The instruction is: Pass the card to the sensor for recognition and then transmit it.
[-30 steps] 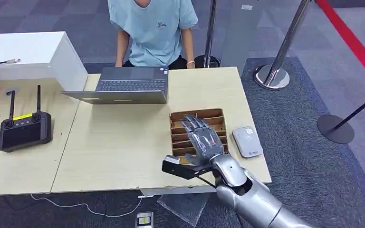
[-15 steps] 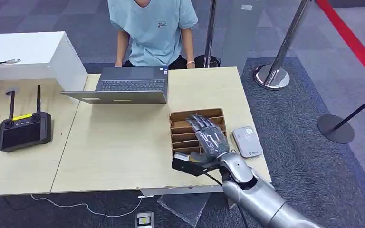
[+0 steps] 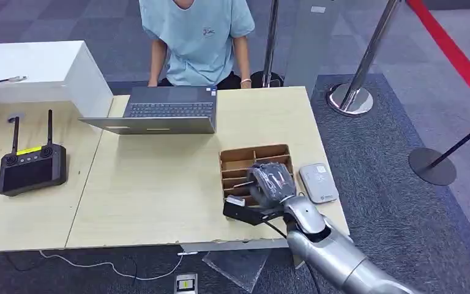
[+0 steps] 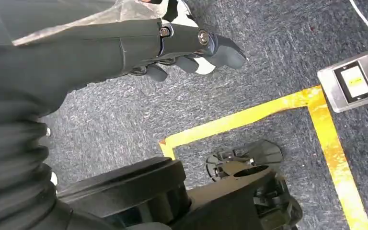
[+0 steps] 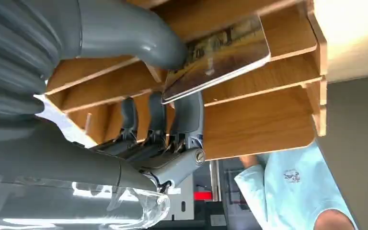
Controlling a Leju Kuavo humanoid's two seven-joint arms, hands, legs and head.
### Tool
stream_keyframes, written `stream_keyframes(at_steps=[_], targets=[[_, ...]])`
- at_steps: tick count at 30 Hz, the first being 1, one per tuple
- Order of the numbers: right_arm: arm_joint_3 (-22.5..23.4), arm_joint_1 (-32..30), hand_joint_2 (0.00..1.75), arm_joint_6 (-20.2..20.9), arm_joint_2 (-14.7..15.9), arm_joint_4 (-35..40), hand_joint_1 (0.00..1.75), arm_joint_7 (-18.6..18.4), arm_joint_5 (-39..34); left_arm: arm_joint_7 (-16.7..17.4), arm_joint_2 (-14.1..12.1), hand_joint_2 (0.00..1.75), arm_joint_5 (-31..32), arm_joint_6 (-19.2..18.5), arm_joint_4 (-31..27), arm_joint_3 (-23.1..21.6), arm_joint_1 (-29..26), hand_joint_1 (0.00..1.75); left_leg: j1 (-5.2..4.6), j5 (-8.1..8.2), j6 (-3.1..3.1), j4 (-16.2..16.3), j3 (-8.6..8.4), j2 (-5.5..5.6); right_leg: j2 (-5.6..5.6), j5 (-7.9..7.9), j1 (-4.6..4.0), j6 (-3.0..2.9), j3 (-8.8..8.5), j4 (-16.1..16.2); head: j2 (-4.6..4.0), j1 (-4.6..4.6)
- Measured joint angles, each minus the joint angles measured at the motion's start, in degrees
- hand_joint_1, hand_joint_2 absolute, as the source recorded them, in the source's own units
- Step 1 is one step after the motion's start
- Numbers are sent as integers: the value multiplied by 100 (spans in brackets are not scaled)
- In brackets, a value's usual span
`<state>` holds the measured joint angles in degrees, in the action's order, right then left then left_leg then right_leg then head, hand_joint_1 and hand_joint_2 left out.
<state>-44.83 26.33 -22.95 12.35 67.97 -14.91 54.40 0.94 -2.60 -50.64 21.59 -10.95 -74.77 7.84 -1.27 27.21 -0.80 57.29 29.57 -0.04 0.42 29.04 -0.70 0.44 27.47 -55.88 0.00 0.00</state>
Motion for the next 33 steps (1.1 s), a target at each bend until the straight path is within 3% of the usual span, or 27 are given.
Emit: stream_keyframes(at_steps=[5,10,16,19,26,33], targets=[[0,20,175,-37,-22,-57,117,2,0,0,0,175,0,0,0,0,-1,0,0,0,0,0,0,0,0,0,0,0,-1,0,0,2],[2,31,175,-87,-42,-98,141,11,-20,0,2,175,2,0,0,0,-1,0,0,0,0,0,-1,0,0,0,0,0,-1,0,0,0],[2,32,175,-94,-46,-103,141,13,-20,0,2,175,2,0,0,0,-1,0,0,0,0,0,-1,0,0,0,0,0,-1,0,0,0],[2,23,175,-264,-59,-159,175,22,-50,0,7,175,20,0,0,0,-1,0,0,0,0,0,0,0,0,0,0,0,0,0,0,2],[35,74,175,269,-217,376,175,-931,348,0,4,175,44,-50,0,0,1,0,0,0,0,0,-1,0,0,0,-1,0,-1,-1,0,0],[2,232,175,116,-479,603,175,-1029,446,-26,0,175,61,-59,0,0,1,0,2,-1,1,0,-1,-1,0,0,-3,0,-1,-1,0,0]])
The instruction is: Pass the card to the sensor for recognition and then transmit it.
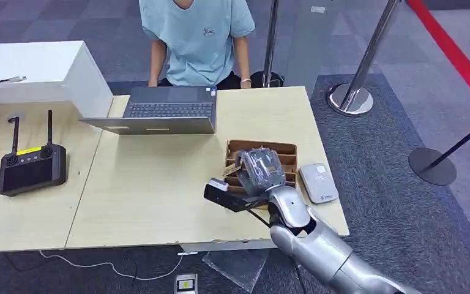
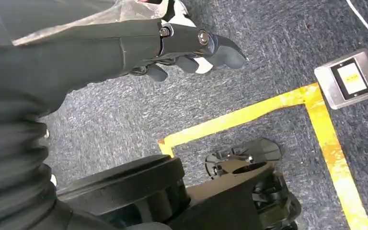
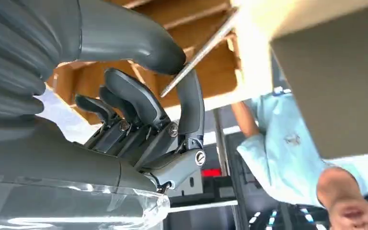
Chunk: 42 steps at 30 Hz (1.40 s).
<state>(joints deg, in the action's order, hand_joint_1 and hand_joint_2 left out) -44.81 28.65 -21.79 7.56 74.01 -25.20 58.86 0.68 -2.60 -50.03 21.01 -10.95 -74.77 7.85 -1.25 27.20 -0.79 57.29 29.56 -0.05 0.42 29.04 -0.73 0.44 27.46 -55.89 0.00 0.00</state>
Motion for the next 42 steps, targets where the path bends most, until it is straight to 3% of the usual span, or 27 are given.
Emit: stream_keyframes(at_steps=[24,30,42], targets=[[256,391,175,-74,186,619,175,70,-24,-42,0,175,107,0,2,0,-4,0,-2,0,0,2,0,1,0,0,4,0,1,0,0,0],[343,927,175,-114,205,568,175,177,-169,-61,-2,175,171,-33,2,0,1,0,-3,0,0,2,1,0,0,-1,4,0,0,0,0,0],[393,2089,175,-234,98,-393,175,653,-603,-44,-4,175,262,-79,2,-9,39,0,-3,0,0,3,4,2,0,-2,3,2,1,0,0,2]])
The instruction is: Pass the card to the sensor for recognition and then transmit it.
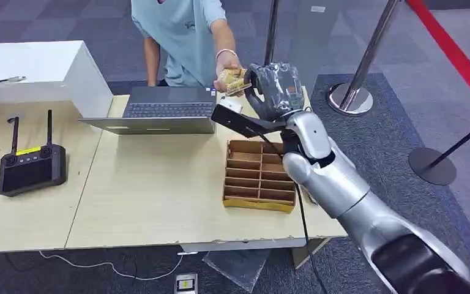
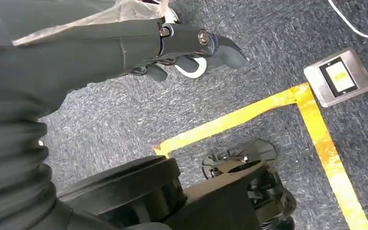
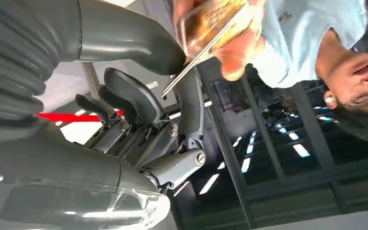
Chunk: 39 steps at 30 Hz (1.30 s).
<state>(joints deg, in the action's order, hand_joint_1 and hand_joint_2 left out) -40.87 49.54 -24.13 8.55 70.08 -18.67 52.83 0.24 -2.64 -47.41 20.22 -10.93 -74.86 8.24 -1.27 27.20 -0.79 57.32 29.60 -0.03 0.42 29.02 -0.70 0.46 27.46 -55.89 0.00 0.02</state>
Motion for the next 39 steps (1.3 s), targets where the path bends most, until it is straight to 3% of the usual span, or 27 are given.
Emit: stream_keyframes(at_steps=[9,10,11,12,20,28,34,39], targets=[[-81,438,175,96,-382,-813,175,118,-15,44,-2,175,39,-70,0,-11,34,0,1,0,0,0,0,1,0,0,-2,0,1,-1,0,-2],[-98,479,175,98,-433,-912,134,120,-13,46,-2,175,39,-76,0,-11,40,0,1,0,0,0,0,1,0,0,-2,0,1,-2,0,-2],[-116,522,175,98,-481,-1016,79,118,-6,48,-2,175,39,-79,0,-13,49,0,2,0,0,0,-1,0,0,0,-3,0,0,-2,0,-2],[-133,562,175,101,-518,-1111,0,120,2,48,-2,175,39,-79,0,-13,59,0,2,0,0,0,0,0,0,0,-3,0,0,-2,0,0],[-267,645,175,59,-754,-1696,0,18,61,72,-4,175,35,-83,0,-13,64,0,1,0,0,0,0,0,0,0,-1,0,1,-2,0,0],[-345,635,175,-77,-739,-1893,0,-37,127,72,-4,175,26,-83,2,-15,59,0,1,0,0,4,-2,0,0,0,0,0,3,-1,0,0],[-287,427,175,-278,-525,-1581,0,-37,325,55,-4,175,-35,-52,2,-15,55,0,1,0,0,8,-3,0,0,0,0,0,4,-1,0,0],[-94,112,175,-619,-133,-1014,0,-37,588,35,-4,175,-70,-15,2,-15,22,0,1,0,0,11,-3,1,0,0,0,0,3,-1,0,-2]])
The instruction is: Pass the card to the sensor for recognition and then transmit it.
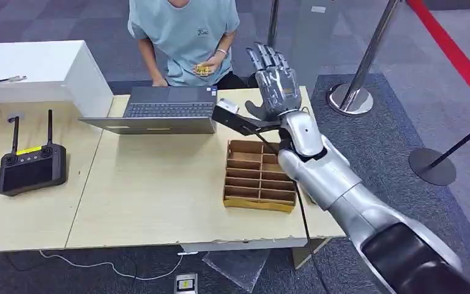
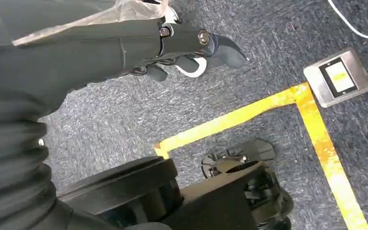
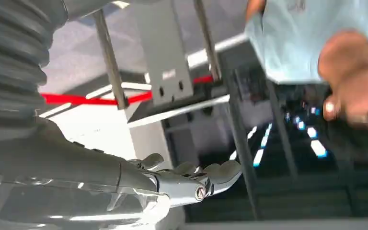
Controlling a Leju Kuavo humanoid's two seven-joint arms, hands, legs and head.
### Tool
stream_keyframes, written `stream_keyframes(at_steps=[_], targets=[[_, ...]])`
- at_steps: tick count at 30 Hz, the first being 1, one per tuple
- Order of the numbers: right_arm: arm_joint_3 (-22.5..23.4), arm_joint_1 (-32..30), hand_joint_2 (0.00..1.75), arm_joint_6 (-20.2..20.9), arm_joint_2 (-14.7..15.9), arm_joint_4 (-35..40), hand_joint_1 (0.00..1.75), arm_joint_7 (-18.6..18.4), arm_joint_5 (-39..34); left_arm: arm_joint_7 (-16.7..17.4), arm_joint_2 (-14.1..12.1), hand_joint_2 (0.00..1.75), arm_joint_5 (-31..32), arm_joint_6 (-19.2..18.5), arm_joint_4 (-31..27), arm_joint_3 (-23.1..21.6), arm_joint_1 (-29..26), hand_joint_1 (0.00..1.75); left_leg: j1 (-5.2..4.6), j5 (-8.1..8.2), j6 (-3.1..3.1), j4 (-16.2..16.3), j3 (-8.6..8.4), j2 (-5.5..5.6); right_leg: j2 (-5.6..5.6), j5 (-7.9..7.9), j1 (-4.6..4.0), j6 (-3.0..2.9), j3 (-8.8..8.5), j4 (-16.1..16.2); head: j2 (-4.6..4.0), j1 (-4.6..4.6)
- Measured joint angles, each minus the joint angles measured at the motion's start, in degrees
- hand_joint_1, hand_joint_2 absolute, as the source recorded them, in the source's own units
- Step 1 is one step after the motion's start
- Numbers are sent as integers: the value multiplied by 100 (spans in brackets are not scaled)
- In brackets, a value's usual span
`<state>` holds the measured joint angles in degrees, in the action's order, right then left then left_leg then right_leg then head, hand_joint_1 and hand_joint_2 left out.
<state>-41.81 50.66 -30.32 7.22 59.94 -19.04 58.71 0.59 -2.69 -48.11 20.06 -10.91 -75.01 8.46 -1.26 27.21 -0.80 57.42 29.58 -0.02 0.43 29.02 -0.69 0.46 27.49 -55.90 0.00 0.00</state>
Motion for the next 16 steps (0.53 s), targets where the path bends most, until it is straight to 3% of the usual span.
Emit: stream_keyframes(at_steps=[10,16], targets=[[750,-723,175,486,1008,1486,0,-523,450,-77,-2,175,-74,17,4,0,-68,0,-1,1,-1,7,0,3,0,-3,2,4,0,2,0,2],[1478,-1331,175,704,1749,2549,0,-787,505,-105,-44,175,-76,15,4,0,-75,0,-1,4,-5,9,-1,4,0,-3,2,4,-1,2,0,2]])
